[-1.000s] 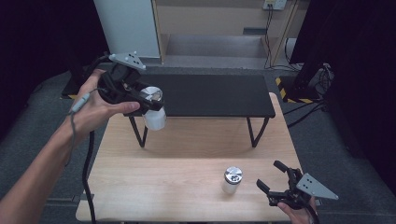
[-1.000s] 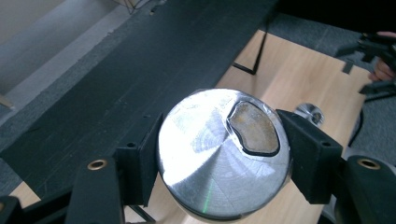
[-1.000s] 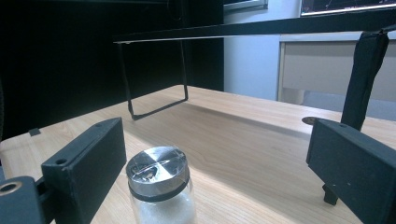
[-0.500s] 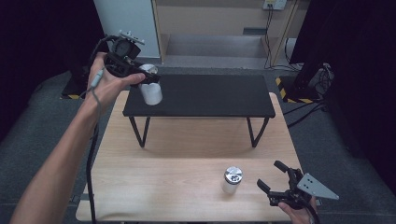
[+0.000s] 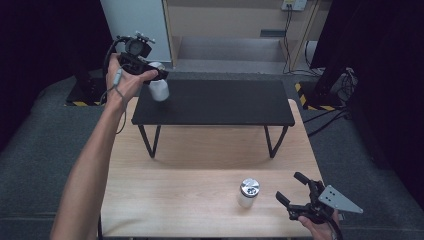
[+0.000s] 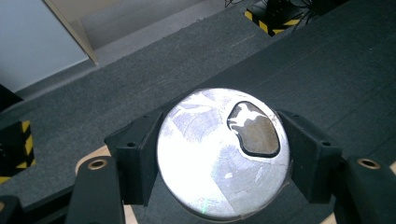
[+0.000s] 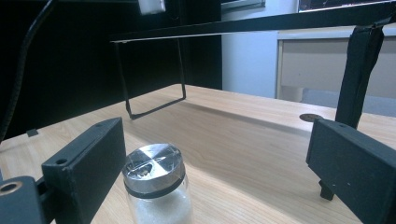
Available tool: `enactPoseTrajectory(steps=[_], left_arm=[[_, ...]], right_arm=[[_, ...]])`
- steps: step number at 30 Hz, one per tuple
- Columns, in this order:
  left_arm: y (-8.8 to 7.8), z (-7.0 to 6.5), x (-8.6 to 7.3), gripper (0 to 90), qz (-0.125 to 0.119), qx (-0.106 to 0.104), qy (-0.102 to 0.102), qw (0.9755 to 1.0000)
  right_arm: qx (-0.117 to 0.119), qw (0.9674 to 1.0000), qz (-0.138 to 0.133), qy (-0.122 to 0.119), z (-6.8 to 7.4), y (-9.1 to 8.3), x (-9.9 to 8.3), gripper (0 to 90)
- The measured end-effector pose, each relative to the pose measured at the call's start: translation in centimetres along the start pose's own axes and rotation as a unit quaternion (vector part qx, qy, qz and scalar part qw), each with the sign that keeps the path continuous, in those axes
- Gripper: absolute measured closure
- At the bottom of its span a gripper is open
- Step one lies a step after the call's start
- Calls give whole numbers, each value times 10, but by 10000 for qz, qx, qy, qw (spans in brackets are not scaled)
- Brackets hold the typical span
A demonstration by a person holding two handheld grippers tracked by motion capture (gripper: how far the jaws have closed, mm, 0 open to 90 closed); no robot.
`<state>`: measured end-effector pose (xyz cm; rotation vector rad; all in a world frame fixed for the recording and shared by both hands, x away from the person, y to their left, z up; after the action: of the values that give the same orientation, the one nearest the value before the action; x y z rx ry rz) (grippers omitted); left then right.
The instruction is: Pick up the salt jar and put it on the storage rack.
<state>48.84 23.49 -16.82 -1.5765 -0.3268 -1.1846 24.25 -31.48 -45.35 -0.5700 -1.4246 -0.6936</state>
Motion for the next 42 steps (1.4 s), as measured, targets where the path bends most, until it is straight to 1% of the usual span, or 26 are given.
enactPoseTrajectory(steps=[3,8,12,14,17,18,19,20,22,23,24,27,29,33,36,42], left_arm=[[6,0,-5,341,17,-30,-75,10000],[15,-2,-11,341,165,-38,-55,9998],[18,0,-16,341,185,-101,-66,9998],[18,1,-18,341,123,-112,-127,9998],[19,2,-21,340,21,-133,-139,9998],[20,1,-23,339,-10,-110,-144,9998],[20,2,-24,336,-48,-101,-188,9998],[20,3,-25,324,-81,-165,-324,9993],[19,6,-26,215,-87,-190,-558,9982],[18,6,-27,164,-100,-188,-605,9979],[15,7,-28,143,-164,-214,-603,9978],[6,8,-30,112,-339,-194,-586,9975],[-1,8,-31,108,-444,-203,-529,9974],[-16,9,-35,96,-625,-253,-479,9966],[-27,6,-40,96,-774,-301,-378,9958],[-48,2,-49,91,-961,-436,-320,9939]], right_arm=[[-11,10000,-16,-5,0,-1,0,48],[3,10000,-9,-1,0,-1,0,48],[11,10000,-15,-18,1,-1,0,49],[4,10000,-11,-19,0,0,0,49],[13,10000,-12,-21,0,0,0,49],[16,10000,-7,-20,1,0,0,49],[20,10000,1,-18,1,0,0,49],[27,10000,-6,-34,1,0,0,49],[27,10000,-8,-30,1,0,1,49],[26,10000,-15,-23,2,0,1,49],[27,10000,-20,-28,2,-1,1,49],[35,10000,-12,-21,2,0,1,49],[43,10000,-3,-35,2,0,1,49],[50,10000,-9,-36,2,0,1,49],[48,10000,6,-20,2,1,0,49],[62,10000,9,-33,4,2,1,49]])
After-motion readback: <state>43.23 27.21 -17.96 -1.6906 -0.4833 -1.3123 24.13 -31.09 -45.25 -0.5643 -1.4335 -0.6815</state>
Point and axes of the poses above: each handheld gripper's, and its own axes: y roughly forward along the jaws, x roughly out of its top, z roughly to its left, the point moved 9 cm from there along y, roughly forward along the jaws, and after that the axes turned 6 degrees about -z, right-handed, at the moved point
